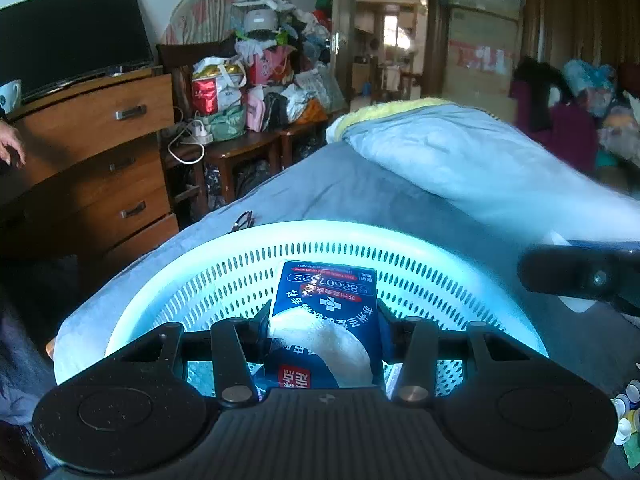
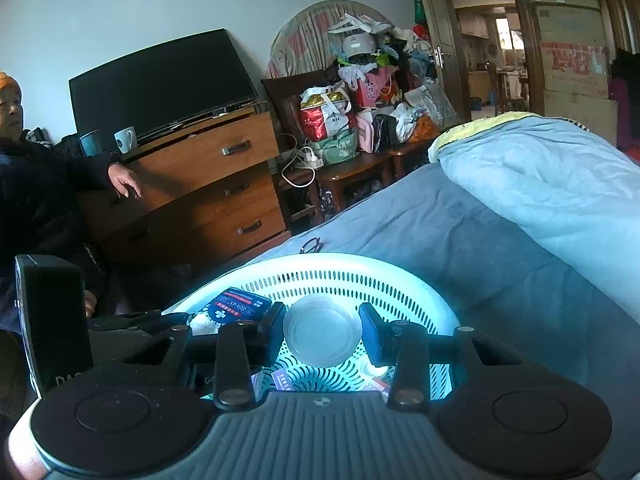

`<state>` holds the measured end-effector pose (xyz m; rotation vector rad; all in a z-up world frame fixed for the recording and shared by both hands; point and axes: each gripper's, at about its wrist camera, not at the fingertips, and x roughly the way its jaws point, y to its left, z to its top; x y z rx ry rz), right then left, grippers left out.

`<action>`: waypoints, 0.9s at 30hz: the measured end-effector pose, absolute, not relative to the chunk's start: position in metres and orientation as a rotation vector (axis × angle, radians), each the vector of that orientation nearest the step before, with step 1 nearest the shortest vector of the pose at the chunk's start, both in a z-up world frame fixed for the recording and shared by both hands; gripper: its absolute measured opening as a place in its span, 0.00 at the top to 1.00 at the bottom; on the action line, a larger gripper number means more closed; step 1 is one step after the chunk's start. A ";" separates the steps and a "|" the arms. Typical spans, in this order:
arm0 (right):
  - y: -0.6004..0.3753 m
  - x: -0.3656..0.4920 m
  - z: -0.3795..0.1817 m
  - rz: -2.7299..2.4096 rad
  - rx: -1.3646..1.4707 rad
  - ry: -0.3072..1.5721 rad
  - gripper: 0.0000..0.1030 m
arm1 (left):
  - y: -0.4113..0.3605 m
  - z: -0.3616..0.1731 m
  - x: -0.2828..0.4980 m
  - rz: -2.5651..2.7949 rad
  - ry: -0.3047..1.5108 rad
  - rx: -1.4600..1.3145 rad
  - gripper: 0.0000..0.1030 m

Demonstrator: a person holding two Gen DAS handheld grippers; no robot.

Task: Organize objects
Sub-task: 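Open both grippers to drop the tissue pack and cap into the basket, then move both open grippers back over the medicine pile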

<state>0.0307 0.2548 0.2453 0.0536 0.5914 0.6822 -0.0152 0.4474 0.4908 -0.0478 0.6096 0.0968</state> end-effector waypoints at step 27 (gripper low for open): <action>0.020 -0.127 0.166 0.292 0.089 0.380 0.04 | 0.336 0.526 -0.084 -0.259 0.369 -0.035 0.00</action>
